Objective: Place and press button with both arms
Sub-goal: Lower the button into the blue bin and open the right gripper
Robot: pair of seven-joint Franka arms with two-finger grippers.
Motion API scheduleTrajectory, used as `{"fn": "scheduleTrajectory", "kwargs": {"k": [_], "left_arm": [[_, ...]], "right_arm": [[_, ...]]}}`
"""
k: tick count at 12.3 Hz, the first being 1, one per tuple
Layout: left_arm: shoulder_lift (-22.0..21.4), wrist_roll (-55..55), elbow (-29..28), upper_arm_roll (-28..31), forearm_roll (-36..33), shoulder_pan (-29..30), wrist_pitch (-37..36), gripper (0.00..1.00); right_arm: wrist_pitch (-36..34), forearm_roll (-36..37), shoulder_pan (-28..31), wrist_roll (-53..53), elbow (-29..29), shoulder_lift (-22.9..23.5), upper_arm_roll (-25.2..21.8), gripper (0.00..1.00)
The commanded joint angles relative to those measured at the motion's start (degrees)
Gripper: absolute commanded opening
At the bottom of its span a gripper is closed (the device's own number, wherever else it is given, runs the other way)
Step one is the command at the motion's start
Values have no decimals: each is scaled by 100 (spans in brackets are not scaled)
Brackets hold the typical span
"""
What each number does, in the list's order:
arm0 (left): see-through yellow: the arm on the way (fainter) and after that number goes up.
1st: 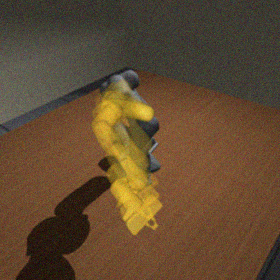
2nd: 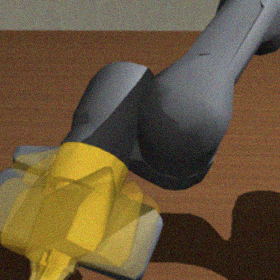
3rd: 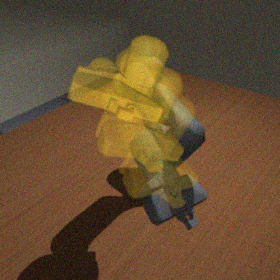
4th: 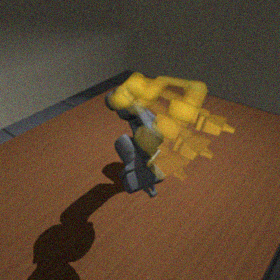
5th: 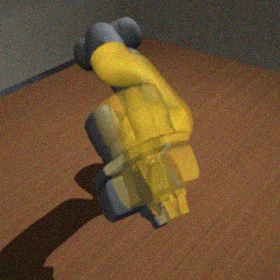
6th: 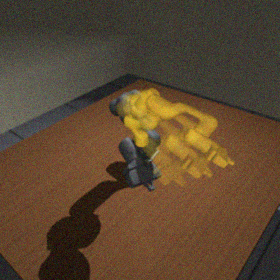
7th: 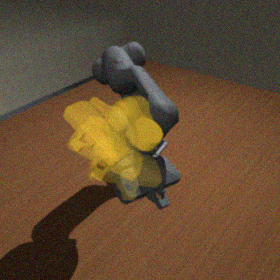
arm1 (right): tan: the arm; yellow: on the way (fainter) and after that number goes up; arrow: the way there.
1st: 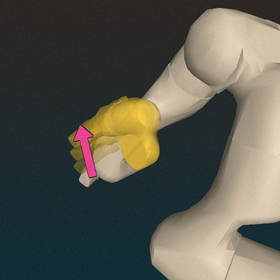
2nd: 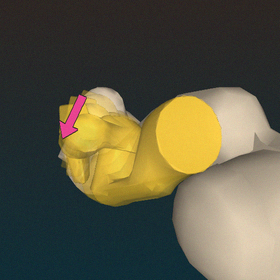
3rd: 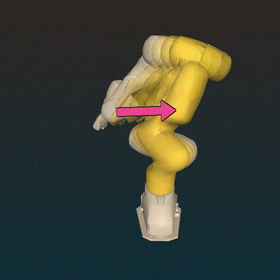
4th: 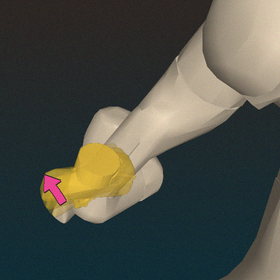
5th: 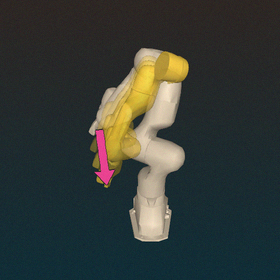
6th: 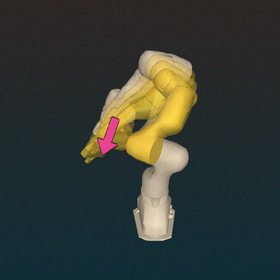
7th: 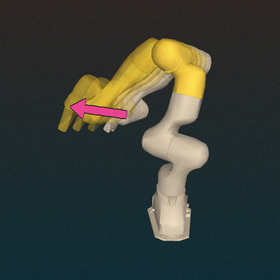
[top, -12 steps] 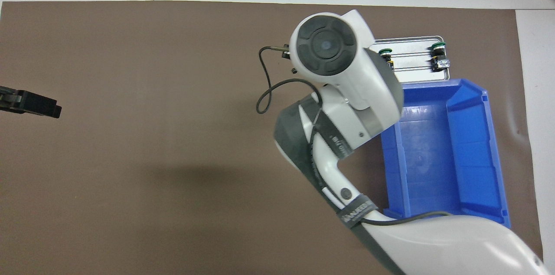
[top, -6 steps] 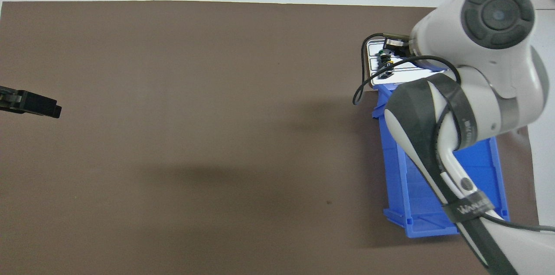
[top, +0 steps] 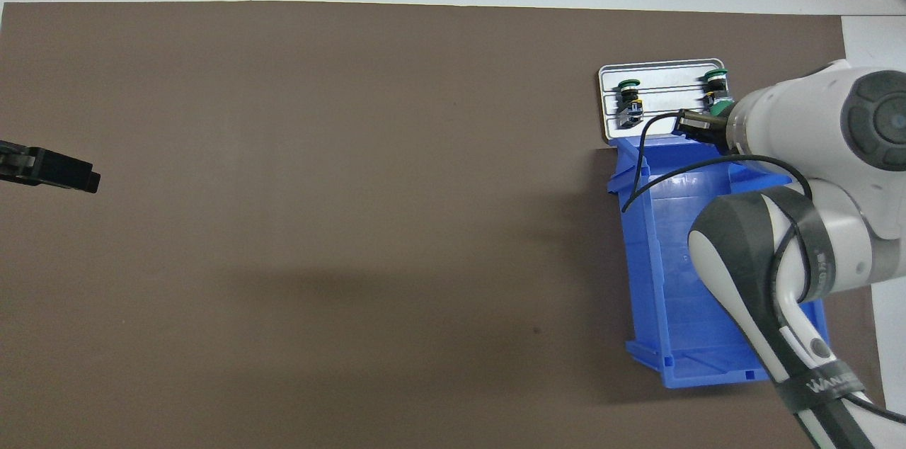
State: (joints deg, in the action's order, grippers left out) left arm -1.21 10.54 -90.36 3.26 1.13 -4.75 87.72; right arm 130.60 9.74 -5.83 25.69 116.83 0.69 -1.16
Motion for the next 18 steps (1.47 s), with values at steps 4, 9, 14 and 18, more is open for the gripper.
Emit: {"fn": "scheduleTrajectory", "kwargs": {"k": [4,9,14,18], "left_arm": [[-178,1,-202,-62,-105,79,52,100],[-178,1,-202,-62,-105,79,52,100],[-178,1,-202,-62,-105,79,52,100],[-178,1,-202,-62,-105,79,52,100]], "right_arm": [[1332,-517,486,-864,1323,-324,81,14],[2301,-517,477,-873,1720,123,81,14],[2848,-509,591,-1013,1852,423,81,14],[3268,-509,759,-1233,1940,713,90,13]]}}
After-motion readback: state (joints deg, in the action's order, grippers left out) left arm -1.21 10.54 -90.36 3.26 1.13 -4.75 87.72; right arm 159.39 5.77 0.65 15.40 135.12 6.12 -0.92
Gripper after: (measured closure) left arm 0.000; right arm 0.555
